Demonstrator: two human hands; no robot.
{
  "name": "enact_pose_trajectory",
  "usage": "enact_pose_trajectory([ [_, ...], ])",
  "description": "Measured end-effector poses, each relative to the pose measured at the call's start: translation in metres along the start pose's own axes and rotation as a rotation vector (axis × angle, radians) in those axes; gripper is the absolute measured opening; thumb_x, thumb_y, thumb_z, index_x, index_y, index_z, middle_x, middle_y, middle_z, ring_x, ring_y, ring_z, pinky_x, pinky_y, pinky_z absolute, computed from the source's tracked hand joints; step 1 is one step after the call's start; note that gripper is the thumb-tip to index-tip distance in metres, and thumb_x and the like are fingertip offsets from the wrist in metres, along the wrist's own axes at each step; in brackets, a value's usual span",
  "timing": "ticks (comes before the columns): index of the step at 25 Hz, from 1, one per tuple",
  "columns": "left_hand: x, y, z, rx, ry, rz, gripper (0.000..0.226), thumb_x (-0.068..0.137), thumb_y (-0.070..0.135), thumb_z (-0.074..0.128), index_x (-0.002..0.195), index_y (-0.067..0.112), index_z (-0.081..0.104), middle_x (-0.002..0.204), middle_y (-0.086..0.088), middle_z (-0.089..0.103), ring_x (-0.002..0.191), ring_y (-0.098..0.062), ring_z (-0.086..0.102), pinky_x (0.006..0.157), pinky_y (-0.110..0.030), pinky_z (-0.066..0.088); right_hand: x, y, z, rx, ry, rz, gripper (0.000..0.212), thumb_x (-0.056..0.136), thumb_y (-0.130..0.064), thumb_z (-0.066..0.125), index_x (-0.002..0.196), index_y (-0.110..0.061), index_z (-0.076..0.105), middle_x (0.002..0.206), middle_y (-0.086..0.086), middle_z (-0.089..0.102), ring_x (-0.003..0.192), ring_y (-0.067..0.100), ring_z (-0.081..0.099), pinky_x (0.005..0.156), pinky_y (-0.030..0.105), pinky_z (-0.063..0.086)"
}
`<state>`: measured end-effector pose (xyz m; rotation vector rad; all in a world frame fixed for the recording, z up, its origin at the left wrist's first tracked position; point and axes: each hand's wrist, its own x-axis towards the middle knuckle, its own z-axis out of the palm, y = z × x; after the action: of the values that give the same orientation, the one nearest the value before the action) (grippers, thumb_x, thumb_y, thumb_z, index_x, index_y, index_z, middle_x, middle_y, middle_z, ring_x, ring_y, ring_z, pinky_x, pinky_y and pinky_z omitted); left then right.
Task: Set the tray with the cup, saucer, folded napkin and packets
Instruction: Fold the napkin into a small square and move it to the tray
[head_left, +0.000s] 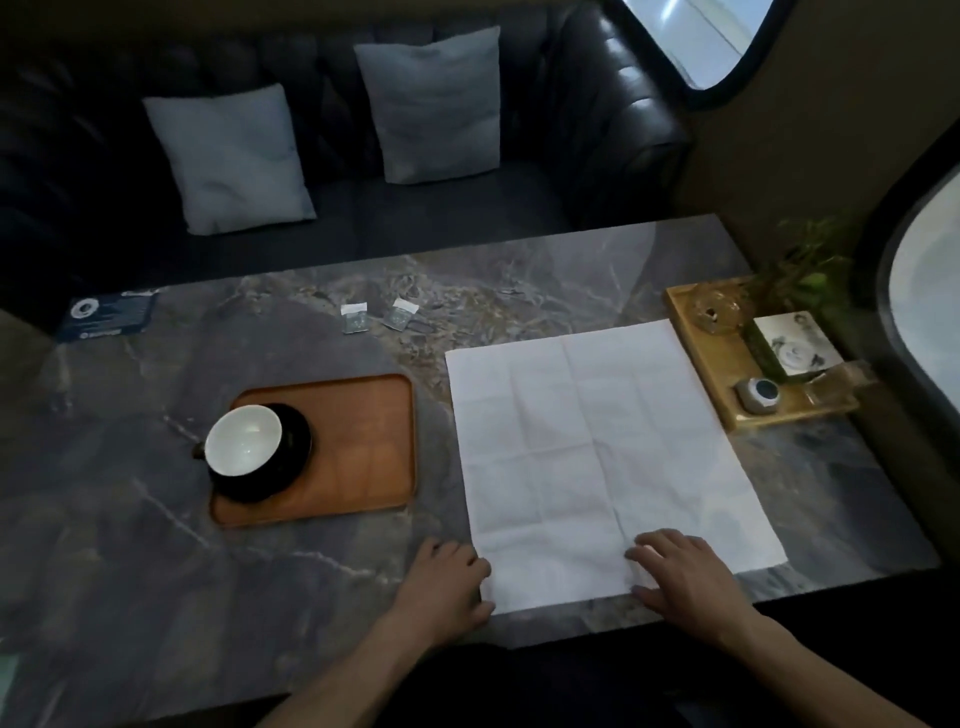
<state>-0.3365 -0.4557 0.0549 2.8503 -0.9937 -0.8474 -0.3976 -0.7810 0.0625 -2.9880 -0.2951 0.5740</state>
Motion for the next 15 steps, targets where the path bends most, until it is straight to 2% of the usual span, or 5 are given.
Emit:
enact_pose_trajectory([
  [2, -0.001, 0.004, 0.006, -0.003, 0.066, 0.027, 0.049, 0.082, 0.053, 0.044, 0.119, 0.022, 0.055, 0.121, -0.002, 0.056, 0.116, -0.025, 0.05, 0.101, -0.04, 0.033, -0.006, 0.008, 0.002, 0.01, -0.008, 0.024, 0.055, 0.053, -0.048, 0.088, 0.101, -0.025, 0.073, 0.105, -0.002, 0.072, 0.096, 0.023, 0.07, 0.075, 0.038, 0.057],
  [6, 0.001, 0.014, 0.015, 0.004, 0.147, 0.065, 0.05, 0.065, 0.056, 0.063, 0.106, 0.027, 0.062, 0.113, 0.003, 0.064, 0.104, -0.018, 0.062, 0.089, -0.034, 0.05, -0.026, 0.024, 0.014, -0.002, -0.095, 0.118, 0.064, 0.065, -0.062, 0.076, 0.118, -0.027, 0.066, 0.126, 0.0, 0.065, 0.116, 0.027, 0.062, 0.089, 0.044, 0.054],
  [11, 0.006, 0.027, 0.018, -0.017, 0.161, 0.077, 0.064, 0.055, 0.062, 0.076, 0.108, 0.027, 0.067, 0.115, -0.001, 0.067, 0.105, -0.021, 0.066, 0.09, -0.043, 0.053, -0.034, 0.026, 0.021, -0.027, -0.097, 0.151, 0.08, 0.07, -0.073, 0.061, 0.133, -0.025, 0.056, 0.141, 0.005, 0.055, 0.129, 0.033, 0.051, 0.1, 0.05, 0.047],
  [13, 0.006, 0.031, 0.021, 0.006, 0.129, 0.062, 0.068, 0.058, 0.061, 0.075, 0.115, 0.025, 0.066, 0.121, -0.003, 0.066, 0.11, -0.022, 0.064, 0.093, -0.045, 0.051, -0.036, 0.034, 0.025, -0.026, -0.128, 0.177, 0.089, 0.07, -0.074, 0.057, 0.143, -0.027, 0.044, 0.151, 0.004, 0.042, 0.139, 0.032, 0.039, 0.109, 0.05, 0.037],
  [15, 0.008, 0.034, 0.024, 0.012, 0.085, 0.029, 0.075, 0.065, 0.06, 0.07, 0.129, 0.022, 0.058, 0.134, -0.006, 0.058, 0.122, -0.025, 0.057, 0.103, -0.049, 0.044, -0.037, 0.048, 0.031, -0.043, -0.167, 0.16, 0.097, 0.071, -0.073, 0.059, 0.152, -0.031, 0.025, 0.161, 0.0, 0.023, 0.148, 0.028, 0.02, 0.117, 0.049, 0.021],
])
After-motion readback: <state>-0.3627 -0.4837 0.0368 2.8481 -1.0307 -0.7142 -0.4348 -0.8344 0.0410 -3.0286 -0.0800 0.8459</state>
